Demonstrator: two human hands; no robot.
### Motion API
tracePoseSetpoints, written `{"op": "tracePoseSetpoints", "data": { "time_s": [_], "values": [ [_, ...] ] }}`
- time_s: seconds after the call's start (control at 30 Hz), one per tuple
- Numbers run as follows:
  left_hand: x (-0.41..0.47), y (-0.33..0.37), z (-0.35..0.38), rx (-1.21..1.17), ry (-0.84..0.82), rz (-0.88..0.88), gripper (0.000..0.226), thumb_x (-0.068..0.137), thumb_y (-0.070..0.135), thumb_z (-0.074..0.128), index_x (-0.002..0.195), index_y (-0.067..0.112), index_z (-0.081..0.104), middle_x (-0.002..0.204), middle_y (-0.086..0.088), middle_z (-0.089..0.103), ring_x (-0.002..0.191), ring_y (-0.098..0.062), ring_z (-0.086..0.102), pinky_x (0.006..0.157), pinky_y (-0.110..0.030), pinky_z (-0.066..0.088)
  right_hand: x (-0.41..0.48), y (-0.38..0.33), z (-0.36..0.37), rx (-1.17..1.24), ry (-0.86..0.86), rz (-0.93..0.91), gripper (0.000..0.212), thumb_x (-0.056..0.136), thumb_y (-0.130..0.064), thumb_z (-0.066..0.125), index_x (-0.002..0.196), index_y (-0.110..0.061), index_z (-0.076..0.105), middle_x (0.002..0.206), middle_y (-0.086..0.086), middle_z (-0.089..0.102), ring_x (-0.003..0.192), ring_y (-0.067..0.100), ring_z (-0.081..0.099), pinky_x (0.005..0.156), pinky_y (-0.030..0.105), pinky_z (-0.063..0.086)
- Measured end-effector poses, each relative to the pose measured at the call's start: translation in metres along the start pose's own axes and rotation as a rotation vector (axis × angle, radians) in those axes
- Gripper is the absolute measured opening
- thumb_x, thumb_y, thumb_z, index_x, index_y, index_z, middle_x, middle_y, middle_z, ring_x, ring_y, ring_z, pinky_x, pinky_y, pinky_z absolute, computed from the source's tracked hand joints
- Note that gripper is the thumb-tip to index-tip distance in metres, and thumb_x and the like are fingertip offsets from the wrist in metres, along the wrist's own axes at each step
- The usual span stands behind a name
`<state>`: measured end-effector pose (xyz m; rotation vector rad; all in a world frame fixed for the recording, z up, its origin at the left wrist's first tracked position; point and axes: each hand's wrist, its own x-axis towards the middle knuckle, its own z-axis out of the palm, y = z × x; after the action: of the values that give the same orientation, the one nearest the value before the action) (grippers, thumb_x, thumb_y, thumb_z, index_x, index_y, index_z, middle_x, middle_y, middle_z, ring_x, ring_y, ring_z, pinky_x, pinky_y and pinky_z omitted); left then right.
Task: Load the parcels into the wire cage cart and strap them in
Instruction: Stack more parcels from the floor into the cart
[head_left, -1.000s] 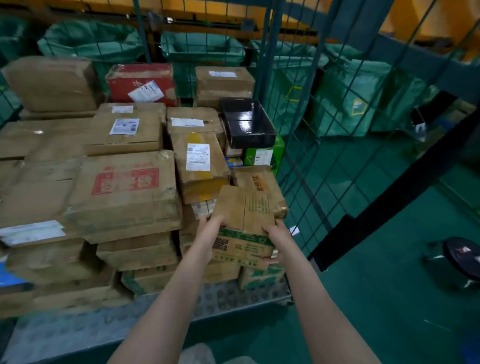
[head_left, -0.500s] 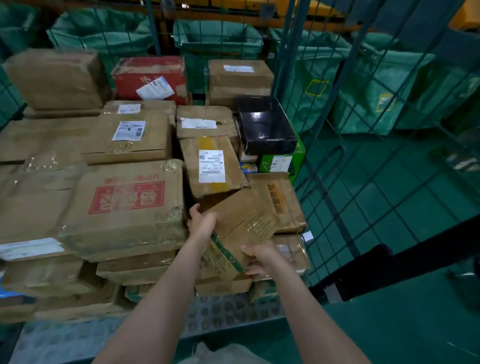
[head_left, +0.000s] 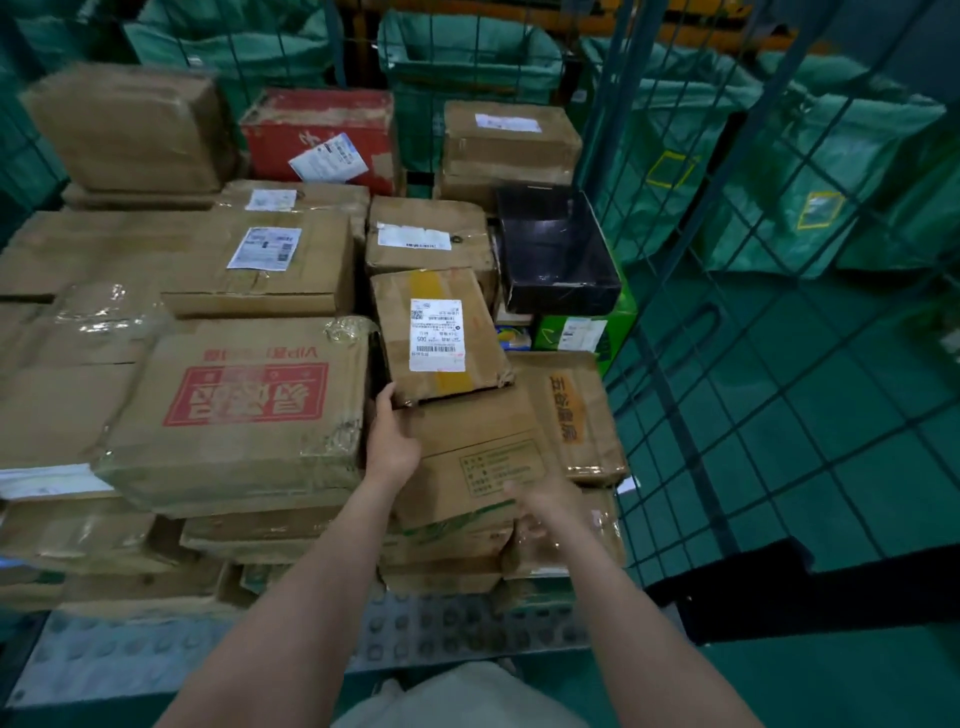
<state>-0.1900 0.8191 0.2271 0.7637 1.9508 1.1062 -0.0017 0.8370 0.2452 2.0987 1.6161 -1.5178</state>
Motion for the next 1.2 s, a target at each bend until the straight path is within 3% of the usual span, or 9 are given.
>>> {"op": "tracePoseSetpoints", "data": {
  "time_s": [0.1,0.23,0.33,0.47,0.6,0.8,0.93,1.1,1.2],
  "values": [
    [-0.006,0.005,0.01,0.049,0.135,-0.06,0.069,0.088,-0.006,0.045,0.146,0.025,0.025,0.133,-0.011,0.052,0.113,-0.029,0.053,0.086,-0.034,0.044,0.015,0.008,-0.018,0.068,0.189,0.029,0.056,0.086,-0.042,0.065,0.127,-0.006,0.05,0.126,0.011,0.056,0.111,0.029,0.057,0.089,0.034,0.049],
    [-0.015,0.012,0.027,0.059,0.183,-0.229,0.065,0.088,0.013,0.046,0.147,0.022,0.021,0.142,-0.013,0.039,0.122,-0.033,0.044,0.097,-0.037,0.041,0.032,0.002,-0.026,0.151,0.017,0.028,0.047,0.079,-0.039,0.072,0.111,-0.008,0.056,0.11,0.004,0.064,0.094,0.021,0.062,0.073,0.032,0.056],
    [-0.003,0.016,0.022,0.038,0.179,-0.167,0.065,0.084,0.02,0.052,0.144,0.022,0.026,0.138,-0.009,0.044,0.124,-0.03,0.044,0.107,-0.044,0.034,0.034,-0.002,-0.024,0.069,-0.072,0.006,0.049,0.08,-0.038,0.072,0.114,-0.007,0.054,0.113,0.004,0.06,0.092,0.017,0.056,0.051,0.02,0.042],
    [0.009,0.025,0.021,-0.032,0.174,-0.107,0.068,0.085,0.02,0.057,0.146,0.017,0.027,0.141,-0.008,0.042,0.123,-0.027,0.047,0.103,-0.042,0.04,0.043,-0.004,-0.026,0.043,-0.149,-0.016,0.051,0.08,-0.038,0.072,0.114,-0.005,0.055,0.122,0.009,0.06,0.103,0.023,0.06,0.079,0.033,0.057],
    [0.005,0.026,0.039,-0.029,0.241,-0.085,0.073,0.087,0.024,0.059,0.149,0.019,0.022,0.151,-0.011,0.027,0.137,-0.03,0.032,0.111,-0.047,0.031,0.047,-0.026,-0.04,-0.329,-0.046,-0.123,0.074,0.082,-0.059,0.059,0.137,-0.011,0.044,0.133,0.007,0.053,0.116,0.026,0.054,0.091,0.034,0.047],
    [0.006,0.033,0.04,-0.003,0.162,-0.186,0.09,0.087,0.031,0.058,0.152,0.023,-0.003,0.153,-0.009,0.03,0.133,-0.031,0.038,0.107,-0.045,0.037,0.058,-0.083,-0.042,0.153,-0.052,-0.282,0.08,0.086,-0.043,0.057,0.151,-0.023,0.015,0.148,0.002,0.039,0.124,0.027,0.048,0.103,0.042,0.042],
    [0.016,0.041,0.029,-0.127,0.128,-0.266,0.09,0.091,0.026,0.056,0.151,0.019,-0.011,0.152,-0.008,0.031,0.134,-0.03,0.036,0.108,-0.038,0.034,0.056,-0.088,-0.027,0.066,-0.016,-0.466,0.053,0.088,-0.028,0.056,0.139,-0.027,0.042,0.136,0.001,0.051,0.121,0.025,0.05,0.101,0.036,0.043],
    [0.019,0.047,0.026,-0.157,0.078,-0.308,0.089,0.093,0.025,0.055,0.15,0.02,-0.014,0.149,-0.007,0.036,0.131,-0.029,0.039,0.106,-0.037,0.035,0.06,-0.09,-0.027,0.089,0.031,-0.472,0.035,0.085,-0.021,0.058,0.119,-0.023,0.061,0.115,0.0,0.063,0.108,0.021,0.057,0.081,0.027,0.044],
    [0.018,0.047,0.028,-0.122,0.079,-0.299,0.085,0.094,0.025,0.053,0.151,0.023,-0.01,0.153,-0.005,0.029,0.133,-0.028,0.037,0.107,-0.039,0.035,0.065,-0.085,-0.03,0.129,0.015,-0.452,0.042,0.086,-0.019,0.059,0.128,-0.019,0.054,0.121,-0.003,0.056,0.12,0.023,0.05,0.093,0.031,0.043]
  ]
}}
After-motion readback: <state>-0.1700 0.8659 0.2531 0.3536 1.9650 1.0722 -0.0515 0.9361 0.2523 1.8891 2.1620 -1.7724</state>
